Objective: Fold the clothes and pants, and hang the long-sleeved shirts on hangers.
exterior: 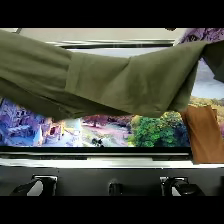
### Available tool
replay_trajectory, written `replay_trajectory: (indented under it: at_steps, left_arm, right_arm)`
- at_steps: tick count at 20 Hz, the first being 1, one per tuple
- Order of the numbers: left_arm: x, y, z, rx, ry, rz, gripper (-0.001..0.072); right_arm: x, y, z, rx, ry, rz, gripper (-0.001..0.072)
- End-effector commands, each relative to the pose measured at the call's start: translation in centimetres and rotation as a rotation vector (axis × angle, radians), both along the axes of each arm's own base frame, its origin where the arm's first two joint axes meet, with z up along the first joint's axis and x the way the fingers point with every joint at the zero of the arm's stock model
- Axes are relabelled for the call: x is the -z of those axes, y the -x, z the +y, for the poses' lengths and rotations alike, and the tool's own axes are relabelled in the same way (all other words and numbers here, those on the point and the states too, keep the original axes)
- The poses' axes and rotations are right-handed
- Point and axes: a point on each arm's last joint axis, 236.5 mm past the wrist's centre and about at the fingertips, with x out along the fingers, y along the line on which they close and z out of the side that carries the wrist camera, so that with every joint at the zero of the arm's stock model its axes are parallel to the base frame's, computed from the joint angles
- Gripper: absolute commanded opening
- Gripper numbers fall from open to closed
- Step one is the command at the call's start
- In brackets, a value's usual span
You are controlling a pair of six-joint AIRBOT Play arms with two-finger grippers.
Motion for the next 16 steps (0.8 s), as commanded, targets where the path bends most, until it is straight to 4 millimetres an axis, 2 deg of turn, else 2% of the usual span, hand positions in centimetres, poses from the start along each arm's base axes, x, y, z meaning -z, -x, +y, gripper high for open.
replay_trajectory:
  at_steps: [1,2,4,8,10,12,14,16]
  left_arm:
    - [3.0,-1.9,-0.1,0.029,0.046,0.093,0.0015]
    - [5.1,-3.6,-0.1,0.046,0.061,0.150,0.0015]
    - [10.9,-8.0,-0.7,0.102,0.077,0.297,0.0016]
    - [25.9,-17.1,-2.9,0.168,0.168,0.582,0.0016]
    - [33.6,-20.7,-4.2,0.176,0.198,0.694,0.0016]
    - [40.7,-23.5,-5.5,0.181,0.218,0.796,0.0016]
    - [46.0,-25.1,-6.6,0.182,0.239,0.854,0.0016]
    - [49.1,-26.0,-7.6,0.185,0.293,0.888,0.0016]
  right_arm:
    - [2.2,-1.5,0.1,0.016,-0.027,0.105,0.0030]
    - [4.1,-3.1,0.2,0.022,-0.040,0.180,0.0030]
    - [8.8,-6.6,0.7,0.034,-0.065,0.354,0.0030]
    - [22.4,-15.1,2.0,0.046,-0.094,0.703,0.0030]
    - [29.3,-19.9,2.0,0.090,-0.115,0.768,0.0030]
    - [34.9,-24.6,1.9,0.153,-0.172,0.762,0.0030]
    - [38.3,-28.2,2.1,0.207,-0.262,0.725,0.0030]
    - [39.9,-30.6,2.2,0.255,-0.356,0.692,0.0030]
